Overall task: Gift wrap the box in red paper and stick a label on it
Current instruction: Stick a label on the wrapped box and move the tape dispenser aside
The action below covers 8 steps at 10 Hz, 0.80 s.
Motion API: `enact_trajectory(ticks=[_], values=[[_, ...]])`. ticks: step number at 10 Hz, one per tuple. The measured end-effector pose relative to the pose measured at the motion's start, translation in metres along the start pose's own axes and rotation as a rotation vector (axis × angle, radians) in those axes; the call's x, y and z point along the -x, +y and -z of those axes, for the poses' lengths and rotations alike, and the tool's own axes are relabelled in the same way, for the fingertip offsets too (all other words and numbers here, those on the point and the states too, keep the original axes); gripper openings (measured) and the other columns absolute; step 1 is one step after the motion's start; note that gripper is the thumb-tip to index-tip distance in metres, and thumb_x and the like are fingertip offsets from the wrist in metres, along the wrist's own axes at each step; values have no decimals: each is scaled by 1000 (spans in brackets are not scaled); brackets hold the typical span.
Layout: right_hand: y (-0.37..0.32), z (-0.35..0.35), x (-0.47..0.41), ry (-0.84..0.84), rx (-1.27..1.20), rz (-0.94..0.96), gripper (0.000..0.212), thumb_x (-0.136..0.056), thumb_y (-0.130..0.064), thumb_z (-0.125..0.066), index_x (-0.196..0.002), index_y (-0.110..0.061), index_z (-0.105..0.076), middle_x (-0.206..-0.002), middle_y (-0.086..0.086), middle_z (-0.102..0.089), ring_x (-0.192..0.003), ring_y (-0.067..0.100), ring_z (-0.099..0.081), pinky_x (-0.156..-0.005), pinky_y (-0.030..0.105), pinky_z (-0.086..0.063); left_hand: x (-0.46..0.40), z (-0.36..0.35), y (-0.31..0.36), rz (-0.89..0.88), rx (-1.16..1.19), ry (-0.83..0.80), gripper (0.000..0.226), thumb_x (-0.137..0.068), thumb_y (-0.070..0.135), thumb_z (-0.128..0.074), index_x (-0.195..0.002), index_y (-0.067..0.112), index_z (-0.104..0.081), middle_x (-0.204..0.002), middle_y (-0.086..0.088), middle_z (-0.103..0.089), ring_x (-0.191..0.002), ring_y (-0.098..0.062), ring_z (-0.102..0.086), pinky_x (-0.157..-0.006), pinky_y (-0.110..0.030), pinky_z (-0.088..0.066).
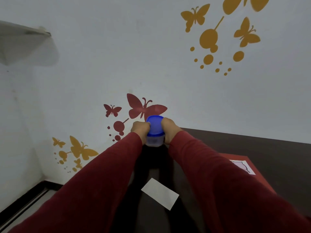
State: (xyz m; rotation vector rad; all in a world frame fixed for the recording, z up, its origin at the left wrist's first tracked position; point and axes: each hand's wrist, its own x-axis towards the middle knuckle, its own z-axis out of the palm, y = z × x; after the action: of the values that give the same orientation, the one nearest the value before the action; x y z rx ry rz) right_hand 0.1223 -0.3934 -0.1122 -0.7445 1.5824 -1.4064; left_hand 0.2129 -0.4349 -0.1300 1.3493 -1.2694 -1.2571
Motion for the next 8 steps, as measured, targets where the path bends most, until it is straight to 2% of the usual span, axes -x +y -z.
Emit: enact_trajectory(ticks=[1,2,3,4,5,6,7,8], values=[[-1,2,4,1,-60,-71,44,-105,-16,-37,-144,-1,-48,-128,12,-56,-106,26,-50,-111,47,-46,-14,-2,-8,-2,-85,-17,17,-96,14,-61,-105,-1,-60,-107,-19,-68,-103,-37,-67,-97,-47,-57],[-5,9,15,30,32,-64,24,-106,-15,-38,-120,-6,-55,-111,11,-54,-102,24,-52,-107,36,-47,-17,-3,-9,-6,-110,-34,25,-97,13,-60,-110,-8,-61,-114,-24,-68,-106,-40,-67,-98,-50,-56],[-16,18,42,3,-58,-60,19,-101,-10,-38,-88,-4,-50,-81,9,-52,-74,23,-55,-72,27,-49,10,5,6,-131,-263,29,18,-99,11,-52,-99,-2,-65,-106,-20,-69,-108,-40,-66,-93,-42,-55],[-29,39,72,-2,-111,13,30,-99,-5,-39,-119,6,-60,-102,0,-42,-115,34,-66,-98,37,-54,53,8,29,-359,-289,53,21,-99,8,-49,-99,15,-69,-95,-2,-65,-101,-29,-62,-76,-28,-48],[-34,62,108,204,23,123,30,-91,-14,-50,-116,-4,-63,-123,22,-65,-106,31,-66,-92,38,-56,91,1,50,-523,-258,-31,22,-98,8,-50,-84,19,-63,-83,4,-59,-80,-18,-55,-65,-21,-43],[-29,102,160,364,129,212,11,-88,-11,-52,-89,-8,-63,-94,11,-68,-78,25,-62,-68,30,-50,130,-23,68,-524,-192,-187,15,-92,16,-62,-81,14,-72,-91,-1,-72,-84,-21,-68,-79,-34,-58],[-20,151,228,466,135,350,14,-92,-14,-54,-95,-14,-67,-91,-4,-66,-82,17,-60,-67,27,-44,180,-58,81,-397,-164,-402,8,-90,11,-67,-92,13,-75,-104,-6,-77,-83,-20,-70,-65,-28,-50],[-1,208,289,481,276,516,18,-89,-20,-63,-107,-20,-63,-104,-9,-65,-95,10,-60,-74,23,-44,238,-108,88,-311,-189,-621,15,-92,5,-63,-104,3,-71,-107,-15,-75,-81,-24,-67,-62,-28,-44]])
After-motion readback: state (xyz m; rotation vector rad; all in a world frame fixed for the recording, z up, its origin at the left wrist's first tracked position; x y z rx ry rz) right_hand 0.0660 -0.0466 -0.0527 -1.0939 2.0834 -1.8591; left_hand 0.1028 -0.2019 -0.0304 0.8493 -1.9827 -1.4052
